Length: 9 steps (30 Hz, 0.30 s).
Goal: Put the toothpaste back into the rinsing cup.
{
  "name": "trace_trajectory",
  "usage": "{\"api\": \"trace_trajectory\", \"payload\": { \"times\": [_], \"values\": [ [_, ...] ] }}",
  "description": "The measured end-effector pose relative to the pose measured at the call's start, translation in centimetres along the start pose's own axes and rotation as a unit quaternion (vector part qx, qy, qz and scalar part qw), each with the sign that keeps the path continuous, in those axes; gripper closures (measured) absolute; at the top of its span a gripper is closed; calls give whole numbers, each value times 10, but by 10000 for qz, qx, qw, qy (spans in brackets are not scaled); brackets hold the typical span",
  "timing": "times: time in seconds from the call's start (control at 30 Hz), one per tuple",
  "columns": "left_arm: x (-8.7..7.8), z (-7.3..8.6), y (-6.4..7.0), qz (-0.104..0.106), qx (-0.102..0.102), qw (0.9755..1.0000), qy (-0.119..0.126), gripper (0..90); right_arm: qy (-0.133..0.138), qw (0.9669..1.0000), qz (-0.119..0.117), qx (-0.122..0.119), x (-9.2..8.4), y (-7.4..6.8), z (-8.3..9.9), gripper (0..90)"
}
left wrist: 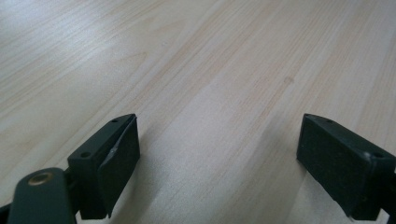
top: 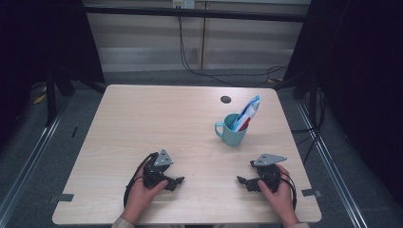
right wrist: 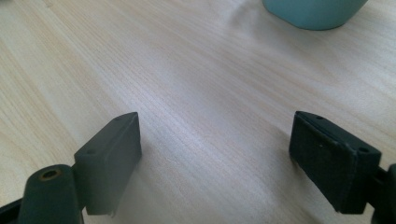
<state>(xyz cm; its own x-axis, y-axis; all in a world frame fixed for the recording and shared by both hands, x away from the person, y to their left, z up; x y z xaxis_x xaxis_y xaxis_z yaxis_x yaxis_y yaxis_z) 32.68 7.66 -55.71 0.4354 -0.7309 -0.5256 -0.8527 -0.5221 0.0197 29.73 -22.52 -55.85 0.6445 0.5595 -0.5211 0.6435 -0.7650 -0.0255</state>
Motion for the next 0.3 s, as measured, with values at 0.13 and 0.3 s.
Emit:
{"api": "trace_trajectory", "payload": {
  "times": [0.13,0.3],
  "values": [
    [0,0,0,0,2,10000,0,129,-4,10000,-27,4,0,1,0,156],
    [0,0,0,0,-1,10000,1,129,-15,10000,-12,-7,0,0,0,155]
  ]
}}
Point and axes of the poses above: each handheld gripper's, and its own axes: x roughly forward along the jaws, z roughly out of its underside, y roughly to its right, the point moved 7 cm from there along x, roughly forward along the jaws, and after that the axes turned 12 degrees about y, right-handed, at the moved point
